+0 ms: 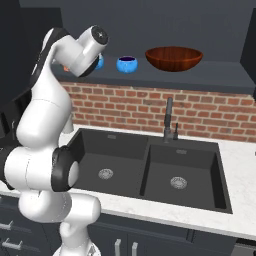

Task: Gather all objects into one cabinet and sort the glasses and bowls to opposite sides.

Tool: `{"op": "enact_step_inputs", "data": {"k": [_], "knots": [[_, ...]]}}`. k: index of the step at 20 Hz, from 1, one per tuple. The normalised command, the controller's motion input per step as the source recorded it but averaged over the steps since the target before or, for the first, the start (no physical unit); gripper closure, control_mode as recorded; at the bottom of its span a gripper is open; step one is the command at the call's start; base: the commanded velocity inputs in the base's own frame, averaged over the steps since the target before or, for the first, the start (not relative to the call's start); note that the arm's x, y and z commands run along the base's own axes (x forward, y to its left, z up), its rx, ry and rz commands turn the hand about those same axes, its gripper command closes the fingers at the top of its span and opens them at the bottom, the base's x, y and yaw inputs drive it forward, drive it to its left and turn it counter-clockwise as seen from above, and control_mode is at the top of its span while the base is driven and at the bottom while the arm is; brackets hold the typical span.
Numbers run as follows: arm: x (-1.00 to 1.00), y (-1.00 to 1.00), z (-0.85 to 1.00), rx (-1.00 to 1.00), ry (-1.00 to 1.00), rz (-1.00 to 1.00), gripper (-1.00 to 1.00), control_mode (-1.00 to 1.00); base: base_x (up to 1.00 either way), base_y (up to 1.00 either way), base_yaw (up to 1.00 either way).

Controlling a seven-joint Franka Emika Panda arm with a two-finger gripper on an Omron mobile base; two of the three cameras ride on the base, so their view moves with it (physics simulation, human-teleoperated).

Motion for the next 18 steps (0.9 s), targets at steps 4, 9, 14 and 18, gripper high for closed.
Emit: {"op": "enact_step_inputs", "data": {"k": [4, 9, 14, 18], "knots": [[-0.46, -0.36, 0.01, 0.0, -0.01, -0.01, -1.0, -1.0, 0.0, 0.0, 0.0], [-0.65, -0.42, 0.0, 0.0, -0.05, -0.06, -1.0, -1.0, 0.0, 0.0, 0.0], [-0.48, -0.29, 0.1, 0.0, -0.06, -0.09, -1.0, -1.0, 0.0, 0.0, 0.0], [-0.26, -0.44, 0.18, 0.0, 0.0, -0.22, -1.0, -1.0, 0.0, 0.0, 0.0]]}}
